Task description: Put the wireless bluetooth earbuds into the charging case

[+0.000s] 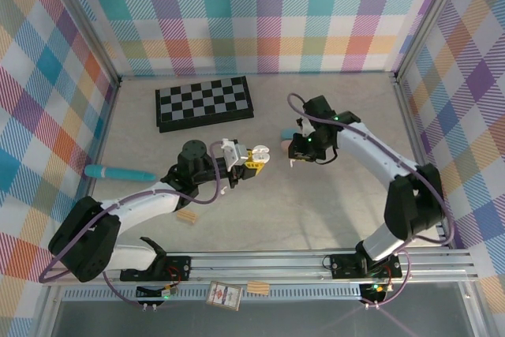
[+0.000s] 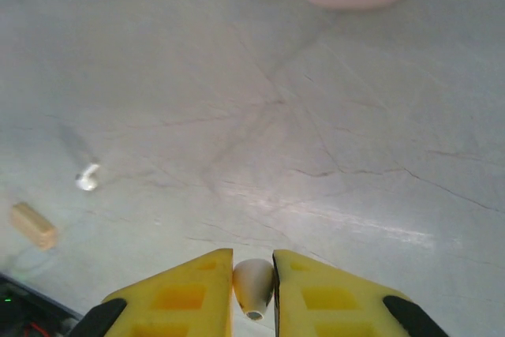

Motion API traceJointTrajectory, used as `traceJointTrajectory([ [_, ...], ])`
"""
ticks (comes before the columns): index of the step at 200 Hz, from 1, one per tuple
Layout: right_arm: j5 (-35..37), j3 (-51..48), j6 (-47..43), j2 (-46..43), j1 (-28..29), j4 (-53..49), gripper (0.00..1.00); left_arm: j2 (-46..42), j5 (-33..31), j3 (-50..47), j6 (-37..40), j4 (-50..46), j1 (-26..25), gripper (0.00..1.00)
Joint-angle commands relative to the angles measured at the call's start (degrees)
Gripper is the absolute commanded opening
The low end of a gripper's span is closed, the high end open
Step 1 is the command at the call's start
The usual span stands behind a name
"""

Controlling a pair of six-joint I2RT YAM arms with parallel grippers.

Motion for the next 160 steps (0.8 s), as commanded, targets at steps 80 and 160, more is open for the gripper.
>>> traceJointTrajectory([
  [80,-12.1,-2.0,3.8,-12.5,-1.3,9.6,0.19,7.9,-11.5,5.6,-4.2,7.7,-3.7,0.13],
  [160,-17.3,-3.2,5.2,-13.9,-1.7,14.7,0.19,10.7,-11.5,8.5,-5.2,5.5,-5.8,0.13],
])
